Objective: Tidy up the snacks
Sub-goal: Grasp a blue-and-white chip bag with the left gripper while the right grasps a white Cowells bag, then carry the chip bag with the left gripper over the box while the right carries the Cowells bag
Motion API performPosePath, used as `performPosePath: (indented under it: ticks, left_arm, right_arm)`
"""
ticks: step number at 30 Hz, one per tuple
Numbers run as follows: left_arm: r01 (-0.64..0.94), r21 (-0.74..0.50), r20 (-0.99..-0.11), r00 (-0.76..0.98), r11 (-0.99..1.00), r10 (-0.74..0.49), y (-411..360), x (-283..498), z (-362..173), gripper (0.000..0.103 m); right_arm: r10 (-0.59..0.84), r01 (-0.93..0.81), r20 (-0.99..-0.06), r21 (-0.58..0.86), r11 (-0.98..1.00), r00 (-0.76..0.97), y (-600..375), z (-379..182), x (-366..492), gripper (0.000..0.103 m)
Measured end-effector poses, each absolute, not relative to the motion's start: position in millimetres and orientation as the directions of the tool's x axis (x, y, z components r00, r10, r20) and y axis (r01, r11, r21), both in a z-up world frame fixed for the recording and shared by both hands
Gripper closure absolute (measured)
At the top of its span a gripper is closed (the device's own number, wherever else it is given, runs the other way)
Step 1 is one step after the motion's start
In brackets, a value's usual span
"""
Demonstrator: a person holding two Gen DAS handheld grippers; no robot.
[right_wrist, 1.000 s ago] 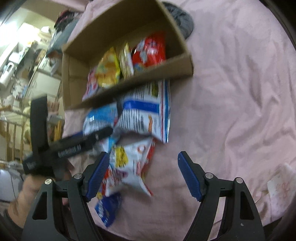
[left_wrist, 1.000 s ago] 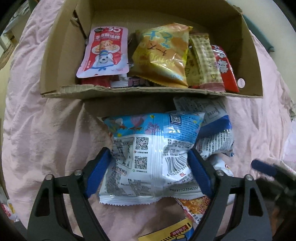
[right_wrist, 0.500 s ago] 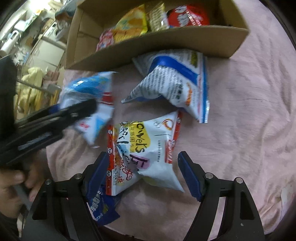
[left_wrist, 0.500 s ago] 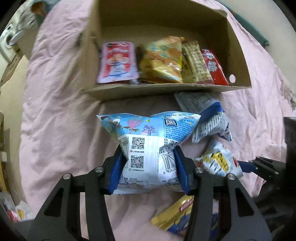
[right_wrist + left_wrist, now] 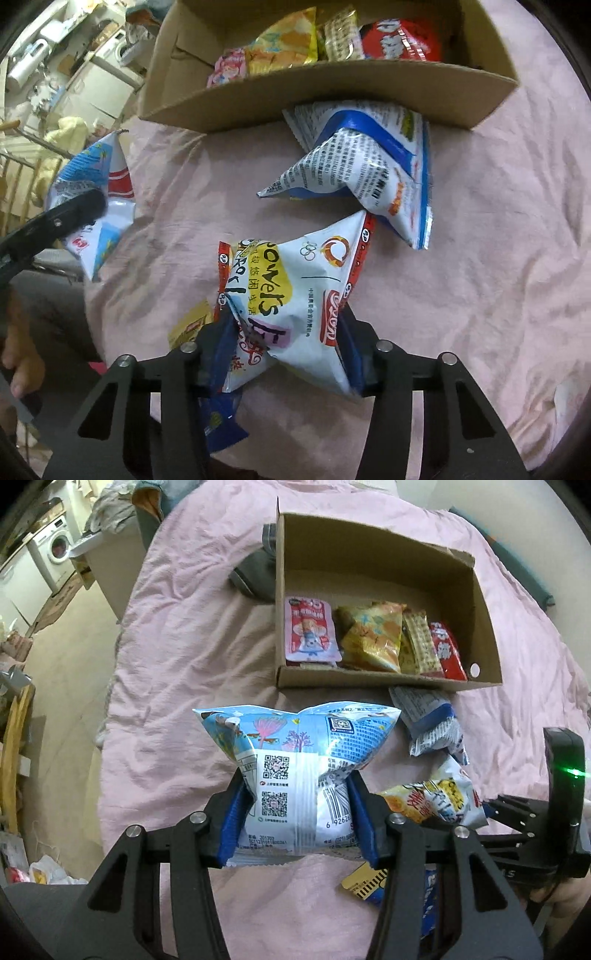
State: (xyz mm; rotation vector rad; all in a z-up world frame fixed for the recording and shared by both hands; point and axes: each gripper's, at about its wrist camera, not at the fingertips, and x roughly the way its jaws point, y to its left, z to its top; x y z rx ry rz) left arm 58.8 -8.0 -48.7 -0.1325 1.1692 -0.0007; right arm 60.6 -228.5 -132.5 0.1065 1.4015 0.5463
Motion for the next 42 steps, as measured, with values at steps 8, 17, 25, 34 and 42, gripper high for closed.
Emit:
performPosePath:
  ticks: [8, 17, 25, 34, 42]
  left_arm:
    - [-0.063, -0.084, -0.892, 0.449, 0.994, -0.047, -19.8, 67.1, -24.5, 0.055]
    - [-0.036, -0.074, -0.860, 0.509, 0.997, -0.045, -30.0, 94.5, -6.1, 0.055]
    - [-0.009, -0.068, -0.845, 0.533, 0.998, -0.052, -35.0, 126.7, -0.2, 0.055]
    - [0.015, -0.064, -0.824, 0.564, 0.998, -0.062, -32.8, 159.9, -6.8, 0.055]
    - [0.026, -0.067, -0.801, 0.594, 0.997, -0.069, -33.5, 184.7, -7.4, 0.055]
  right_arm:
    - [0.562, -0.302, -0.814, 0.504, 0.809, 0.147, -260.7, -89.1, 50.2, 0.051]
    - [0.597, -0.328, -0.707, 0.501, 0.801, 0.379, -277.0, -41.6, 62.0, 0.051]
    - [0.540, -0.287, -0.659, 0.460, 0.840, 0.524, -285.9, -20.5, 90.8, 0.051]
    - [0.471, -0.228, -0.678, 0.421, 0.878, 0.564, -287.0, -22.5, 139.0, 0.051]
    - [0.462, -0.239, -0.706, 0.398, 0.886, 0.537, -275.1, -31.2, 179.3, 0.051]
